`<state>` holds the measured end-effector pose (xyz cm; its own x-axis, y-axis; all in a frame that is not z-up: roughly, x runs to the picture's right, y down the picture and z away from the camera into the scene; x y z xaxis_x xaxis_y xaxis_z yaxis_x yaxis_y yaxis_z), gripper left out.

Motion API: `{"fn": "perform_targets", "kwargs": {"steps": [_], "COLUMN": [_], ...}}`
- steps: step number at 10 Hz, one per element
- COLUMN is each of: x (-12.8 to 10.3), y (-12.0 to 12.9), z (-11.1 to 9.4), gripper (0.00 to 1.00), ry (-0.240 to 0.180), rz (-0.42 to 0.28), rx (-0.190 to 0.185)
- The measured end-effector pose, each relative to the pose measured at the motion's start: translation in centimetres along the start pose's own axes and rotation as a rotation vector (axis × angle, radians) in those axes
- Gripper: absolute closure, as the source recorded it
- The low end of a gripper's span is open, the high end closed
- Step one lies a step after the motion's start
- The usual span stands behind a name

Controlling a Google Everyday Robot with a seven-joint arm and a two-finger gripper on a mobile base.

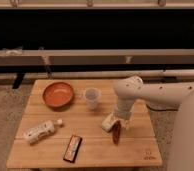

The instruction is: Place the pepper in the ceramic bowl

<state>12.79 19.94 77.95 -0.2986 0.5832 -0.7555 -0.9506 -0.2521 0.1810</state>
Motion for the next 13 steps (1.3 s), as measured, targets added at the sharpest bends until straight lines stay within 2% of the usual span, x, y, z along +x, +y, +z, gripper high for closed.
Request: {"fn": "perform_targets", "kwargs": {"steps": [5, 8, 11, 13], "x": [1.2, 1.8, 2.2, 2.3], "y": [-0.2, -0.8, -1.4, -1.6], "z": [1.8, 3.1, 3.7, 4.3], "gripper": [0.35, 0.35, 0.35, 0.35], "ry": [0.084, 0.13, 0.143, 0.154], "rz": [-0.056, -0.048, -0.026, -0.023], "rx": [-0.009, 0.021, 0.046, 0.076]}}
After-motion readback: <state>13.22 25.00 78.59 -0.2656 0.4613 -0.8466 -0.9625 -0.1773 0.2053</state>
